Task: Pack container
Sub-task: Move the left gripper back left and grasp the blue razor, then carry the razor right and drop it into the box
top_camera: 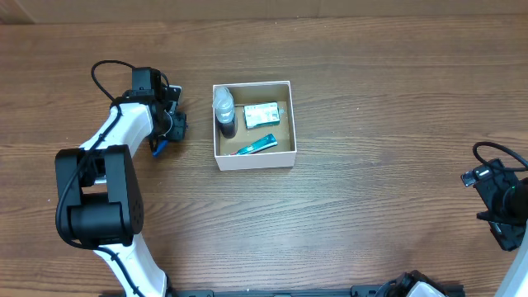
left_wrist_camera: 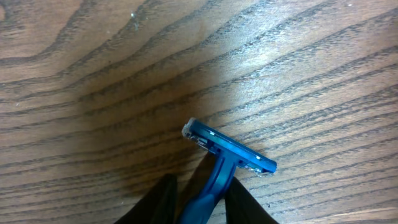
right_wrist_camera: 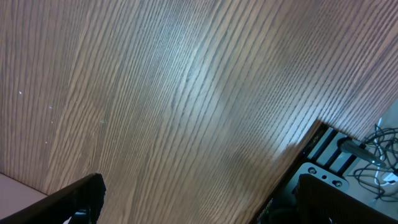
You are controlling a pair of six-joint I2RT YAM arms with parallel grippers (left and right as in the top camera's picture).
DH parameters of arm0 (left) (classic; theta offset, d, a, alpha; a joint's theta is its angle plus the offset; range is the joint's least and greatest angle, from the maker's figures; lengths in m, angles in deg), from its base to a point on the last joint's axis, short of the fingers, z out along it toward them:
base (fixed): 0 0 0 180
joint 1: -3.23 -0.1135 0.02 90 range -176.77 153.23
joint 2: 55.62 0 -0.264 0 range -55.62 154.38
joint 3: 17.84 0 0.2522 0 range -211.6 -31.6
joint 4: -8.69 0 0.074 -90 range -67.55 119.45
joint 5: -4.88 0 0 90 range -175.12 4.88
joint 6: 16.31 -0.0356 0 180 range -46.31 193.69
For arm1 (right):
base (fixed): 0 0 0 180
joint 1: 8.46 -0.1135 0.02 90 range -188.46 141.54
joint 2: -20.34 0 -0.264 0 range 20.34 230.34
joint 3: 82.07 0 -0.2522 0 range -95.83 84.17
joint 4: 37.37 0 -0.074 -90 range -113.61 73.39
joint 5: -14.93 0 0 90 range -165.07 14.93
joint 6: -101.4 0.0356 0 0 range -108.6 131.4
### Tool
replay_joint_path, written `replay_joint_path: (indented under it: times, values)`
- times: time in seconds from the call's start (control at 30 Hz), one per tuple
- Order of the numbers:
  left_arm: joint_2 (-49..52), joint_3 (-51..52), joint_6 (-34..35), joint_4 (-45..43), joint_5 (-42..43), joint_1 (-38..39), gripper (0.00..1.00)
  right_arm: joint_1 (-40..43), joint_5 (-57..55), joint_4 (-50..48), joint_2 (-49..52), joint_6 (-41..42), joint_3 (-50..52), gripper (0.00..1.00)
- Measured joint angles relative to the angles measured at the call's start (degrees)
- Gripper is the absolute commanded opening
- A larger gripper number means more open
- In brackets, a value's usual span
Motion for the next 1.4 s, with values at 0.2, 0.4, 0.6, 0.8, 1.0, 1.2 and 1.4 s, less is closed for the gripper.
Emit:
replay_joint_path:
  times: [0.2,0.4,0.6,0.8,1.0,1.2,1.4]
  values:
    - [0.0,0.0,0.4,0.1,0.0,0.0,0.18,0.0,0.0,0.0,0.0,0.0,0.0,1.00]
    - [0.0,0.0,1.4,0.1,0.0,0.0,0.15,0.0,0.0,0.0,0.0,0.0,0.0,1.00]
    - [0.2,-1.0,1.8,2.6,0.5,0.0,0.08,0.0,0.0,0.0,0.0,0.0,0.0,1.00]
    - [2.3,-10.2,2.5,14.9,1.6,0.0,0.05,0.0,0.0,0.0,0.0,0.0,0.0,1.00]
    - [2.6,-29.7,2.6,30.6,4.3,0.0,0.10,0.0,0.0,0.0,0.0,0.0,0.0,1.00]
    - [2.6,-51.4,2.5,42.9,13.2,0.0,0.09,0.0,0.0,0.0,0.0,0.0,0.0,1.00]
    - [2.6,-67.3,-2.0,54.6,22.2,1.8,0.10,0.0,0.0,0.0,0.0,0.0,0.0,1.00]
